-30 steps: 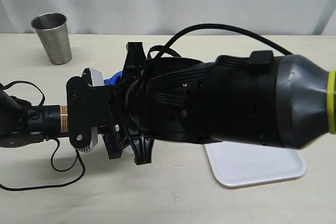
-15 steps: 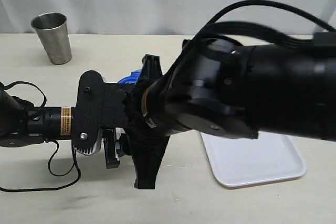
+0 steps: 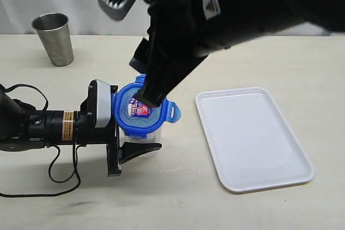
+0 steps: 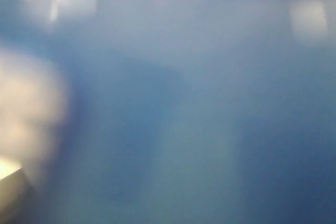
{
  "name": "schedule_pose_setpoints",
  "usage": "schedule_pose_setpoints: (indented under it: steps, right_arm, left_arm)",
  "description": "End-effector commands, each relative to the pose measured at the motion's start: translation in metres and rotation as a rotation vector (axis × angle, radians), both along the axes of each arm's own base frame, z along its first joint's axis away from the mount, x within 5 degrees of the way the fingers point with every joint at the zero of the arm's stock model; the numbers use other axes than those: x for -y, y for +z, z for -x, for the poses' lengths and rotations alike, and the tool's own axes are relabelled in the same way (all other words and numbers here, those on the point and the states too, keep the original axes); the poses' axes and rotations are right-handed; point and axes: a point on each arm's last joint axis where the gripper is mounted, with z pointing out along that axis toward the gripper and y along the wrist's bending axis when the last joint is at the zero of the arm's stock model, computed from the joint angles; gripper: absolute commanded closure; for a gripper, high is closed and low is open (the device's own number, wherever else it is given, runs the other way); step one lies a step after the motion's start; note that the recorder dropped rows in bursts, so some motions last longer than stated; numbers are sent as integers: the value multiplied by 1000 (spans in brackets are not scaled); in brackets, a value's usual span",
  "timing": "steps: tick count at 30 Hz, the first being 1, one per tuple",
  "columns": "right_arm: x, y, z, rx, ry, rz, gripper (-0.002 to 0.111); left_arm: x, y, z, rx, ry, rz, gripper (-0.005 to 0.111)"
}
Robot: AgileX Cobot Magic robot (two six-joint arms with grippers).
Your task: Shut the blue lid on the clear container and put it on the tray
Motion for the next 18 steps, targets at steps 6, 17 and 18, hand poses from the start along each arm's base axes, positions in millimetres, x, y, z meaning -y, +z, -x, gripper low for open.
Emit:
schedule_pose_setpoints:
  steps: [6, 17, 18]
  right_arm:
    - [-26, -36, -66, -367, 120, 181, 59]
    - [-21, -24, -69, -284, 125, 222, 60]
    - [-17, -13, -61, -291, 142, 200, 60]
  left_arm:
    - [3, 3, 5, 114, -75, -21, 107]
    - [3, 3, 3, 194, -78, -47, 107]
    - [3, 3, 3, 194, -80, -48, 107]
